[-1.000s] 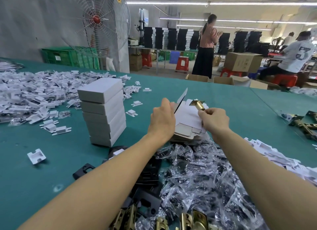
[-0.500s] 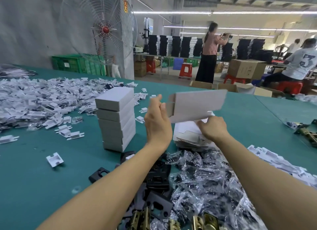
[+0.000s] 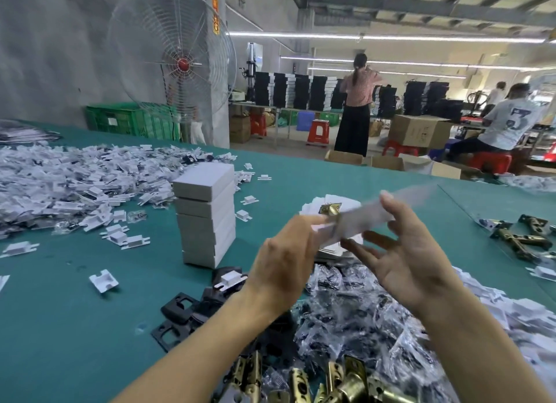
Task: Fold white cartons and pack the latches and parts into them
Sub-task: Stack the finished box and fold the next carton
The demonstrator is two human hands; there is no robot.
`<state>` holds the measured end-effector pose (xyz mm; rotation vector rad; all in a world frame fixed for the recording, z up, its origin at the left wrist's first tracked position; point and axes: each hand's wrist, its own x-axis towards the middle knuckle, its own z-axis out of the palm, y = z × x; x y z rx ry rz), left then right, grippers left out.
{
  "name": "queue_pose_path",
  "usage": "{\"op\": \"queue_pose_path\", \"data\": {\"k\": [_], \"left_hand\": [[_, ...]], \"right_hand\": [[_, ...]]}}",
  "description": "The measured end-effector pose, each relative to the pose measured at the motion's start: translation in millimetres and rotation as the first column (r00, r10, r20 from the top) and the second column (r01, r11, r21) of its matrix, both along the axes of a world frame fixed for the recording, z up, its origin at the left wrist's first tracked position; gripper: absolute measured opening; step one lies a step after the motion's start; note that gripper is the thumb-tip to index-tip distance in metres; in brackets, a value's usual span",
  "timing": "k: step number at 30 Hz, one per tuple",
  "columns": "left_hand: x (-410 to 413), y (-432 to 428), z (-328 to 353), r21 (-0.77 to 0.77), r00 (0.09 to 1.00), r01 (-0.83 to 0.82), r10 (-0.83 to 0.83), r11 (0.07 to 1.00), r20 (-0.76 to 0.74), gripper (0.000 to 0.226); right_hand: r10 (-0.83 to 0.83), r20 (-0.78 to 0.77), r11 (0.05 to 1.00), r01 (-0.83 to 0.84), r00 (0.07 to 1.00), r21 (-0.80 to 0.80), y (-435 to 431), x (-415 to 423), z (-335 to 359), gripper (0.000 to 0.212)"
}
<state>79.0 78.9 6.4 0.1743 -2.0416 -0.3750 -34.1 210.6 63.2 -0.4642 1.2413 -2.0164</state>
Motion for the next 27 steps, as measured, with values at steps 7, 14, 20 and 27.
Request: {"op": "queue_pose_path", "data": {"k": [7,14,20,27], "left_hand": [[7.8,22.3,19.4,0.300,0.808,0.237,-0.359,0.924,0.468,0.007],[12.5,7.5,25.8,0.661,0.782,0.069,-0.452,0.747,0.429,0.100],[15.0,17.9,15.1,0.687,0.873,0.064,-0.374,0.724,0.312,0.131],[19.7,19.7,15.4,0.507,0.953,0.048,-0.191,0.861,0.235,0.122]], "right_hand": [[-0.018,0.042,0.999,0.017,0.999,0.038,21.5,3.9,-16.9,0.043],[0.104,-0.291,0.983,-0.054,0.951,0.176,25.6,9.0,-47.8,0.039],[0.306,-0.617,0.945,-0.155,0.725,0.287,17.2,34.5,-50.4,0.056],[0.302,-0.500,0.953,-0.254,0.812,0.163,29.9,29.3,-33.8,0.050]]}}
